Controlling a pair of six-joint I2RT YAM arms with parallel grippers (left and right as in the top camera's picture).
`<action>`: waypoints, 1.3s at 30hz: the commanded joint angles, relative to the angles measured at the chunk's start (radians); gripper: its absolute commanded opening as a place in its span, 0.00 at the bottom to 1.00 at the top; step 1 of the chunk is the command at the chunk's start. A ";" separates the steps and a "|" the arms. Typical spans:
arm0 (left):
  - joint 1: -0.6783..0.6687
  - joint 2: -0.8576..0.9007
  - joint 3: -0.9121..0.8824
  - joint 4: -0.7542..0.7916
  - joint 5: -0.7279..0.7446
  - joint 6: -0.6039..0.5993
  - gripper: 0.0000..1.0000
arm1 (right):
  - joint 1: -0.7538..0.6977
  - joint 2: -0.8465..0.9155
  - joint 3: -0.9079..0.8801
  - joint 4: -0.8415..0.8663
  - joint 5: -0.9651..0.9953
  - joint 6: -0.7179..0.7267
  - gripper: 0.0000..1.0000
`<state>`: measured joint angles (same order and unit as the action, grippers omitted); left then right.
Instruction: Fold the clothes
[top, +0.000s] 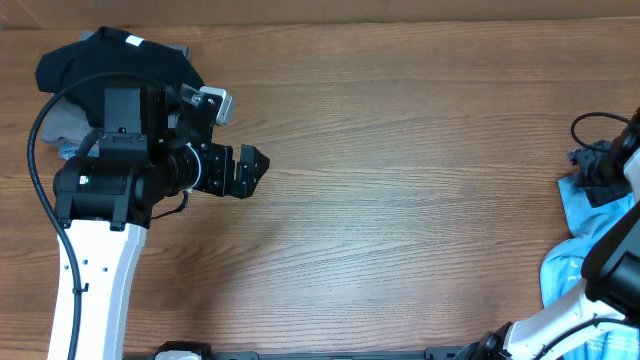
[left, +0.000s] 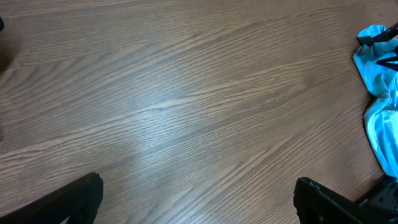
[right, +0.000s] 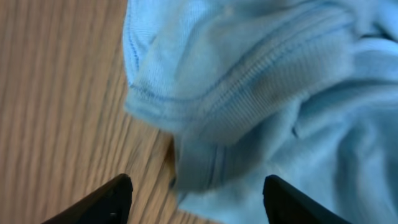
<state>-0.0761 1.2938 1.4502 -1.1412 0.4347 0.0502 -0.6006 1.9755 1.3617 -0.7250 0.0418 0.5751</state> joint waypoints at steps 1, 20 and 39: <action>0.004 0.000 0.026 -0.007 0.019 -0.013 1.00 | -0.001 0.048 0.012 0.012 0.010 0.006 0.64; 0.004 0.000 0.031 -0.007 0.016 -0.013 1.00 | 0.219 -0.305 0.042 -0.060 -0.366 -0.223 0.04; 0.003 0.001 0.322 -0.146 -0.070 -0.012 1.00 | 1.028 -0.394 0.066 -0.139 0.013 -0.043 0.68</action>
<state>-0.0761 1.2961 1.7500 -1.2873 0.3763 0.0502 0.4896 1.6218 1.3880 -0.8425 -0.1051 0.4419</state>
